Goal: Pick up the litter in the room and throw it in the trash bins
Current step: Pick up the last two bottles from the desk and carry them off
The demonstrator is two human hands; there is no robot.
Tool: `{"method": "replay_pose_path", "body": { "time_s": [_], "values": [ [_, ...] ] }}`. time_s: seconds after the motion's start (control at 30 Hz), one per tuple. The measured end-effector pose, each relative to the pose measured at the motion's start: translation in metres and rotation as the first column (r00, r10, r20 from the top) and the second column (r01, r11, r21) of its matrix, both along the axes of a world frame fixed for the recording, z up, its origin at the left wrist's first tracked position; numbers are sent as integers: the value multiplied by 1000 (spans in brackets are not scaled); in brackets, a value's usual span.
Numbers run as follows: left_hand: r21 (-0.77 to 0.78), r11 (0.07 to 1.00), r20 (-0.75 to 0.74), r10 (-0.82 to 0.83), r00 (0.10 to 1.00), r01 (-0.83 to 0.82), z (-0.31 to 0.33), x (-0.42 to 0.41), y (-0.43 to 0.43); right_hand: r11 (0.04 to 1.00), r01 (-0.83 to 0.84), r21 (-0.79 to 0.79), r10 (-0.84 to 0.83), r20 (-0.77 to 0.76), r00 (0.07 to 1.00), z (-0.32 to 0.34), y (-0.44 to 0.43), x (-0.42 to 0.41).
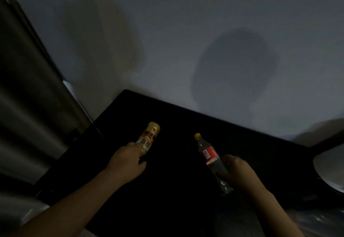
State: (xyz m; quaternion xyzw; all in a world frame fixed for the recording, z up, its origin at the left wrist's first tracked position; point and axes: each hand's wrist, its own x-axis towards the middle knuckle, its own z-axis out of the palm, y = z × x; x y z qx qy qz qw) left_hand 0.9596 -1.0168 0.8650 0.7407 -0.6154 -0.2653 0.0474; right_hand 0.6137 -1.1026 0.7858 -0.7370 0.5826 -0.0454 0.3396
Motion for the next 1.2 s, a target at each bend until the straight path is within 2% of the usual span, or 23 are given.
{"method": "replay_pose_path", "body": {
  "time_s": [0.27,0.57,0.67,0.87,1.2],
  "values": [
    [162,985,33,53,998,-58,-54,16,-61,998,45,40,-43,-58,997,-62,-34,4],
    [212,968,12,131,991,-131,-103,25,-110,982,125,142,-99,-178,979,-98,-45,15],
    [228,962,-51,166,985,-151,-116,27,-113,967,179,180,-141,-202,969,-102,-37,26],
    [266,957,-134,158,978,-119,-124,29,-111,915,290,279,-274,-94,957,-89,-20,40],
    [52,997,-270,-37,962,53,-54,14,-109,818,558,141,-574,134,808,-10,23,70]
  ]
}}
